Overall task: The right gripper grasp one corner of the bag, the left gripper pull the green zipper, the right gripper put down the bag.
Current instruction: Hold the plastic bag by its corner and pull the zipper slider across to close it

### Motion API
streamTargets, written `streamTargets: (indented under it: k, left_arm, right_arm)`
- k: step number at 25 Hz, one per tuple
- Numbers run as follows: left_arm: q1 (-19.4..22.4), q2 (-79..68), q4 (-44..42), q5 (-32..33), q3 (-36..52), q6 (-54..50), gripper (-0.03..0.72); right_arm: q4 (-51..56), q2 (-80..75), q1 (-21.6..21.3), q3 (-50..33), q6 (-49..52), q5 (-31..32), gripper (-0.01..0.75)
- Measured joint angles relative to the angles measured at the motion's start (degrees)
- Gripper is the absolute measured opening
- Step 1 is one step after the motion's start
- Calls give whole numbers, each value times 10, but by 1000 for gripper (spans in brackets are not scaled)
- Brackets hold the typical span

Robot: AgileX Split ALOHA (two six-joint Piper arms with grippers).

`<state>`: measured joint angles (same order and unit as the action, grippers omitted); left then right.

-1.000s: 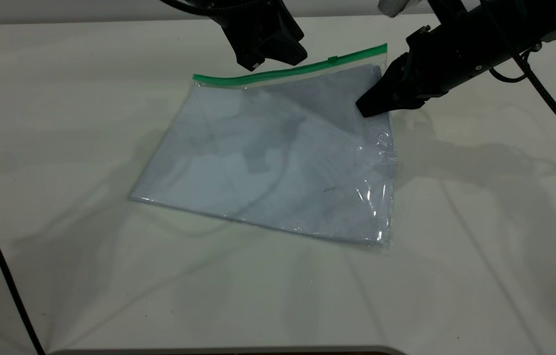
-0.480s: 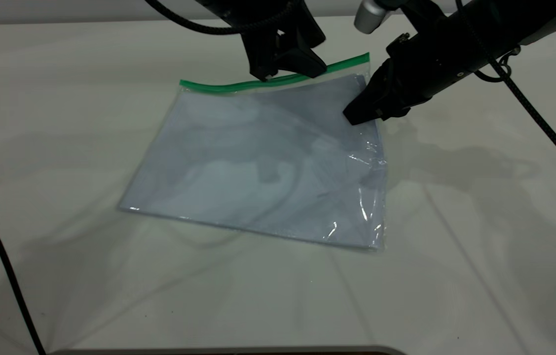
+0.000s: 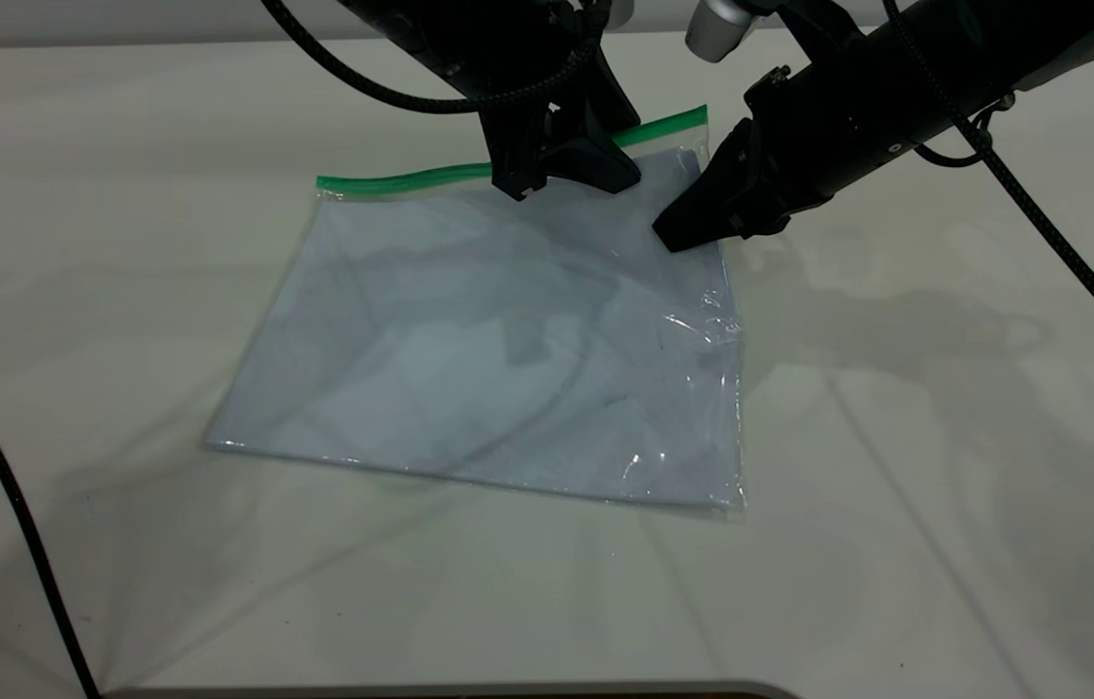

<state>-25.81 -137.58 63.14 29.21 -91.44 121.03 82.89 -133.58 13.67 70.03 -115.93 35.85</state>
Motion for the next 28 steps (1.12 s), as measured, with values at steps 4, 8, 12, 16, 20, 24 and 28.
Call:
streamTargets:
  k: [4, 8, 12, 16, 20, 24, 28]
  left_arm:
    - [0, 0, 0, 2, 0, 0, 322]
    - [0, 0, -2, 4, 0, 1, 172]
    - [0, 0, -3, 2, 0, 1, 68]
    - [0, 0, 0, -17, 0, 1, 56]
    - [0, 0, 5, -33, 0, 1, 56]
    - [1, 0, 13, -42, 0, 2, 56]
    - [8, 0, 16, -43, 0, 2, 56]
  right_arm:
    - [0, 0, 0, 0, 0, 1, 35]
    - [1, 0, 0, 0, 1, 1, 35]
    - [9, 0, -1, 0, 7, 10, 35]
    - [21, 0, -8, 0, 14, 27, 35]
    - [31, 0, -25, 0, 18, 50, 35]
    - [40, 0, -52, 0, 19, 86, 35]
    - [44, 0, -80, 0, 19, 122, 35]
